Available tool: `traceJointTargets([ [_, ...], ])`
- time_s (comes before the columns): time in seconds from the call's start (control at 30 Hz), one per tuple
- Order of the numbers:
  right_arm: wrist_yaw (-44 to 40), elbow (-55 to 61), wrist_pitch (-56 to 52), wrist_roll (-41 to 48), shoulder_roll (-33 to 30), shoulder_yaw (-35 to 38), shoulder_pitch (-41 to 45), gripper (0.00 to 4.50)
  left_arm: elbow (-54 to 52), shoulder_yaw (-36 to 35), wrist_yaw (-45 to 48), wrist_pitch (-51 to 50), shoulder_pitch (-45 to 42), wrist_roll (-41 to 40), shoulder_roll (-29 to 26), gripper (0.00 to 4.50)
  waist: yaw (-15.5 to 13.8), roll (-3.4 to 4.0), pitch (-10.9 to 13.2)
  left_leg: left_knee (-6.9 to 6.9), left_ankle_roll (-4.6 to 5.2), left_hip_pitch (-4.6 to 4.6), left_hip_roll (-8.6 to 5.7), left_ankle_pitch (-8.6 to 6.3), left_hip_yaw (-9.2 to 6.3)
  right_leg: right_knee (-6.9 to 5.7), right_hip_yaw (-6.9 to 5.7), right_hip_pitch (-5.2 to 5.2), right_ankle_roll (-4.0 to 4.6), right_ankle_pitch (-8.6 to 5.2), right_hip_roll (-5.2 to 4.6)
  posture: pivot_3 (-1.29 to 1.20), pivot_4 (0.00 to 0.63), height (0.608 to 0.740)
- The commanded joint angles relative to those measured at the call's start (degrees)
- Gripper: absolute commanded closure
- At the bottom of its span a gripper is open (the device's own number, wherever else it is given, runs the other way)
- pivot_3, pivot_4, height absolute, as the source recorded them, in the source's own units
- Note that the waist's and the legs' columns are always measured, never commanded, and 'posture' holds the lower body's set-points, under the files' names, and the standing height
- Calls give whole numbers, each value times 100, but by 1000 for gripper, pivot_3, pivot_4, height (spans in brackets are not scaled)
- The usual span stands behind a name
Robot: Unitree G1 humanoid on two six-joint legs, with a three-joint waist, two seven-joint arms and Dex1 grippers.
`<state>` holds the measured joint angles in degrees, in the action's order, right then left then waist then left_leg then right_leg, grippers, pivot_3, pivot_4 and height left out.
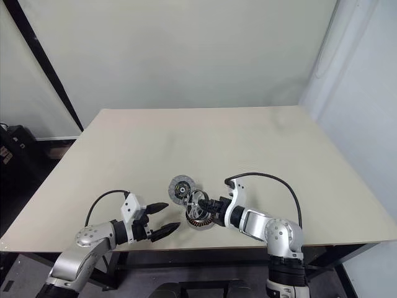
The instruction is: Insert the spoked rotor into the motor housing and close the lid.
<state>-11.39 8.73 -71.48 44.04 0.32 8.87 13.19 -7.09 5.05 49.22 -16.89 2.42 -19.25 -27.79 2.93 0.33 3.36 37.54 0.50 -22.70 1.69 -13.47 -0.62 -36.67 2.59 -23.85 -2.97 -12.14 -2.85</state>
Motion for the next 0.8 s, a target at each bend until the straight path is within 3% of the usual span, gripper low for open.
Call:
traceJointTargets([
  [0.03,-46,34,133,-17,-1,-55,27,4057,-139,-162,17,69,-98,-101,-33,0,0,0,0,0,0,0,0,0,0,0,0,0,0,0,0,0,0,740],
  [0.3,-17,-13,280,-189,-108,-185,-18,4057,-136,-142,13,79,-119,-85,-23,0,0,0,0,4,0,1,0,0,0,0,0,1,0,0,0,0,0,740],
  [0.63,88,192,238,-261,-289,-144,-6,684,-86,-106,13,111,-140,-58,12,0,-1,-2,0,2,0,-2,0,0,1,0,1,-3,0,0,0,0,0,740],
  [0.8,25,487,208,-269,-614,-228,43,684,-75,-75,17,107,-159,-49,38,0,-2,-2,0,3,0,-3,-1,0,0,1,1,-2,0,0,0,0,0,740],
])
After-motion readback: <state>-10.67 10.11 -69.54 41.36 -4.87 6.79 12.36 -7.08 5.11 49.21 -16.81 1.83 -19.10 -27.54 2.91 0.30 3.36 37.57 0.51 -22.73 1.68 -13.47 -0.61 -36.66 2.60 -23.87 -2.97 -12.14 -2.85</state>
